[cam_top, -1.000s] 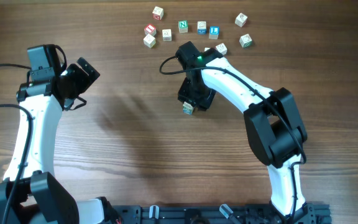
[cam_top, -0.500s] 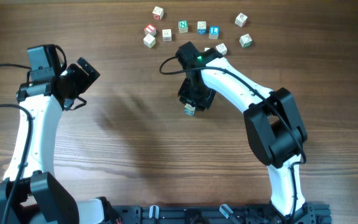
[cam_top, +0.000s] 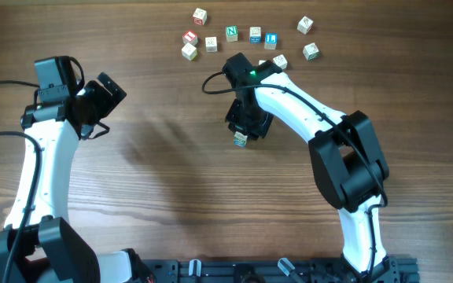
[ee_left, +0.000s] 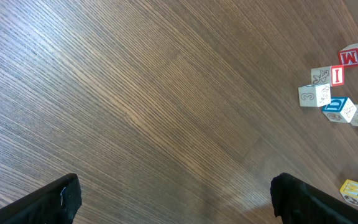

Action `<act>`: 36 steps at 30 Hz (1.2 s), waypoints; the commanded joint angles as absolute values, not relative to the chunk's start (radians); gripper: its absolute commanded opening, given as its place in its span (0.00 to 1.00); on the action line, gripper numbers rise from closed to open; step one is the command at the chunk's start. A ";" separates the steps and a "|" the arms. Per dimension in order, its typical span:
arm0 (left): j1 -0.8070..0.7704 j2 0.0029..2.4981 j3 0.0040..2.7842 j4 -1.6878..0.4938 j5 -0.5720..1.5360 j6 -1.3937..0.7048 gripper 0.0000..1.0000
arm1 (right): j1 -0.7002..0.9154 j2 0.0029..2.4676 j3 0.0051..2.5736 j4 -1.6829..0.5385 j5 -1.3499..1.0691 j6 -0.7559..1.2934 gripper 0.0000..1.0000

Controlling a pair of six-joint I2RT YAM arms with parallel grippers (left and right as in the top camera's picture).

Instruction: Form a tower

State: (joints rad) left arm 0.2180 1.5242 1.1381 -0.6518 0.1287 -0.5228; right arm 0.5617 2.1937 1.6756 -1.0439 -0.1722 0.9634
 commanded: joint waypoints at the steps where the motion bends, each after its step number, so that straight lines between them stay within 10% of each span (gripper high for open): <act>1: 0.218 1.523 1.132 -0.653 0.122 -0.532 1.00 | 0.562 2.207 1.679 -1.048 -0.183 0.950 0.27; 36: 0.218 1.523 1.132 -0.653 0.122 -0.532 1.00 | 0.563 2.226 1.739 -1.097 -0.050 0.580 0.21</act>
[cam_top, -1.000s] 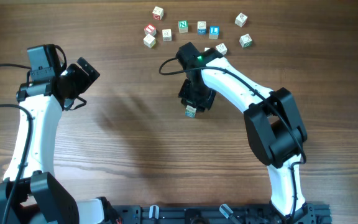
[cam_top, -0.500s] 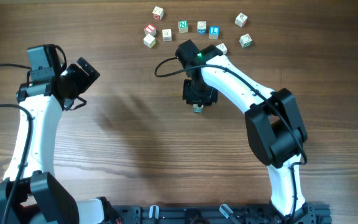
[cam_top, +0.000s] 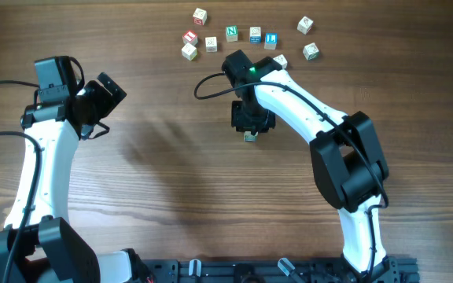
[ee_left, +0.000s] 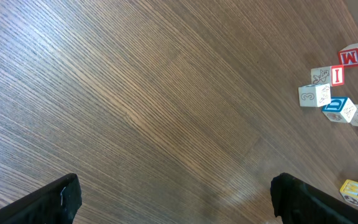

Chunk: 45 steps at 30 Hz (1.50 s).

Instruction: Form a tower

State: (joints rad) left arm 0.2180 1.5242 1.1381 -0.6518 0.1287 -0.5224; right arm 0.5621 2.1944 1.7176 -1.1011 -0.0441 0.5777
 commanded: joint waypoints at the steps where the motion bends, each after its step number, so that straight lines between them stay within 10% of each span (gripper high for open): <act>1: 0.218 1.523 1.132 -0.653 0.122 -0.532 1.00 | 0.563 2.229 1.739 -1.097 -0.050 0.580 0.21; 13: 0.218 1.523 1.132 -0.653 0.122 -0.532 1.00 | 0.563 2.229 1.739 -1.096 -0.053 0.582 0.41; 25: 0.218 1.523 1.132 -0.653 0.122 -0.532 1.00 | 0.563 2.229 1.739 -1.108 -0.053 0.576 0.86; 45: 0.218 1.523 1.132 -0.653 0.122 -0.532 1.00 | 0.556 2.152 1.856 -1.169 -0.062 0.392 1.00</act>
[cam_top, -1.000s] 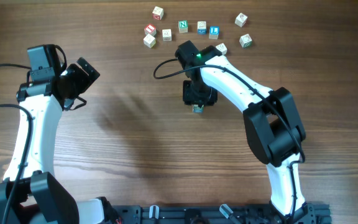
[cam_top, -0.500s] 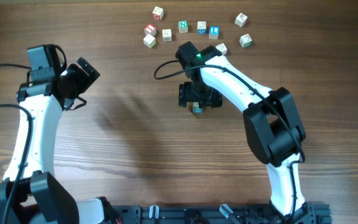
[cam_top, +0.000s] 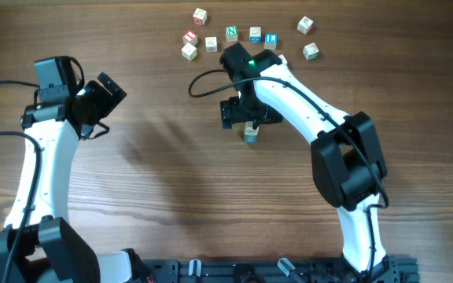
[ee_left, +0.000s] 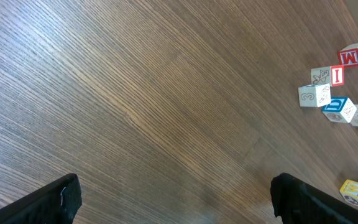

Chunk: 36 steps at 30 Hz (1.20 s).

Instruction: Form a tower

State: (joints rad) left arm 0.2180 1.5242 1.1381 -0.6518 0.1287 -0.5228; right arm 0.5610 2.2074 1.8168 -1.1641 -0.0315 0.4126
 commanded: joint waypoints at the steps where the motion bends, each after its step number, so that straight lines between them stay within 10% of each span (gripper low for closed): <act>1: 0.218 1.523 1.132 -0.653 0.122 -0.532 1.00 | 0.556 2.130 1.861 -1.166 -0.073 0.392 1.00; 6: 0.200 1.523 1.132 -0.659 0.186 -0.531 1.00 | 0.504 2.009 1.910 -1.163 0.066 0.492 1.00; 11: 0.039 1.523 1.132 -0.642 0.262 -0.467 0.35 | 0.282 2.003 1.927 -1.164 0.026 0.577 0.43; 13: -0.015 1.523 1.132 -0.628 0.239 -0.467 0.22 | 0.239 2.004 1.926 -1.164 0.021 0.562 0.37; 17: -0.030 1.523 1.132 -0.624 0.181 -0.467 0.52 | 0.225 2.006 1.923 -1.129 0.036 0.528 0.49; 25: -0.030 1.523 1.132 -0.625 0.182 -0.479 0.98 | 0.225 2.007 1.921 -1.251 0.013 0.587 0.07; 33: -0.030 1.523 1.132 -0.625 0.182 -0.479 1.00 | 0.227 2.006 1.774 -1.064 -0.056 0.498 0.40; 36: -0.030 1.523 1.132 -0.625 0.182 -0.479 1.00 | 0.231 2.006 1.774 -1.049 -0.192 0.444 0.31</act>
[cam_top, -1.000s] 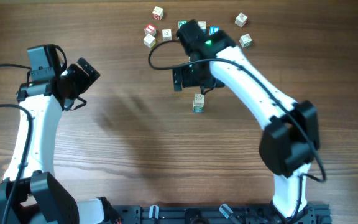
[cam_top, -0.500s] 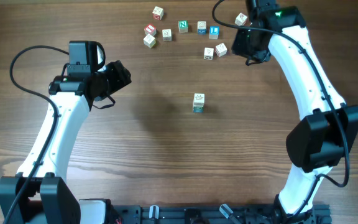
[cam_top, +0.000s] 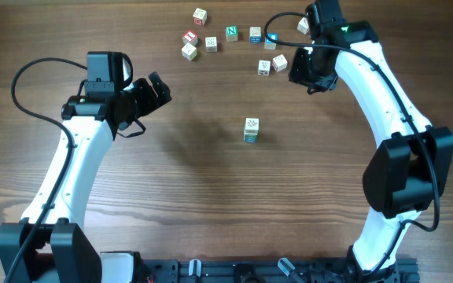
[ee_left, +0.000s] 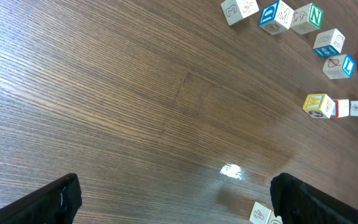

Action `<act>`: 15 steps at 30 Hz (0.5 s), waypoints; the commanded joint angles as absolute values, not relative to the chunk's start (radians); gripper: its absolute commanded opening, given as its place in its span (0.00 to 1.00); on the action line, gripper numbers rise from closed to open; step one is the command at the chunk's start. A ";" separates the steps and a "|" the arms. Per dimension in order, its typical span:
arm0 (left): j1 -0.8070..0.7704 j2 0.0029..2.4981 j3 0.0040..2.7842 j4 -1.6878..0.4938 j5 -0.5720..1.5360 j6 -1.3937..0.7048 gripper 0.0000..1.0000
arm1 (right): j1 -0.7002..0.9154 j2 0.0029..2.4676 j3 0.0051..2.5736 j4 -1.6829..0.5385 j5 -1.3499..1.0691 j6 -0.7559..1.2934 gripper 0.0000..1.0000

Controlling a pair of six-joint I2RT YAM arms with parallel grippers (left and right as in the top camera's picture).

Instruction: Form a tower

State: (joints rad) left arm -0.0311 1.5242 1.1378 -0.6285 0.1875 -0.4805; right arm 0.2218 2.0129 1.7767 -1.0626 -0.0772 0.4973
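Observation:
A short stack of letter blocks (cam_top: 251, 130) stands alone mid-table; its top corner shows at the bottom edge of the left wrist view (ee_left: 261, 214). Loose letter blocks (cam_top: 231, 33) lie scattered along the far edge, seen again in the left wrist view (ee_left: 275, 15). My left gripper (cam_top: 154, 90) hovers left of the stack, open and empty (ee_left: 179, 205). My right gripper (cam_top: 307, 72) hangs at the back right among the loose blocks, beside a white block (cam_top: 280, 62); its fingers look spread, with nothing seen between them.
A yellow block (ee_left: 317, 104) and a red-edged one (ee_left: 356, 109) lie nearest the stack on the far side. The right arm (cam_top: 384, 86) arcs along the right side of the table. The left arm's cable (cam_top: 34, 71) loops at the left.
My right gripper has left the stack in the middle and is now at the back right by the loose blocks. My left arm has swung right, toward the stack, still open.
My right gripper was low over mid-table with a block under it, then a little farther right on it, then turned around the block there. Now the stack stands free and both arms have moved. The left arm stayed still until this last moment.

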 commanded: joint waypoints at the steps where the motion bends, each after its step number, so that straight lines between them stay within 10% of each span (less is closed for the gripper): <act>1: -0.030 1.523 1.132 -0.625 0.181 -0.479 1.00 | 0.233 2.006 1.774 -1.045 -0.208 0.445 0.18; 3: -0.030 1.523 1.132 -0.625 0.181 -0.479 1.00 | 0.247 2.006 1.774 -1.044 -0.209 0.444 0.05; 15: -0.030 1.523 1.132 -0.625 0.181 -0.479 1.00 | 0.429 2.007 1.774 -0.963 -0.159 0.499 0.05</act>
State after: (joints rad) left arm -0.0311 1.5242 1.1378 -0.6285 0.1875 -0.4805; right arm 0.4034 2.0129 1.7767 -0.9646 -0.1825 0.4904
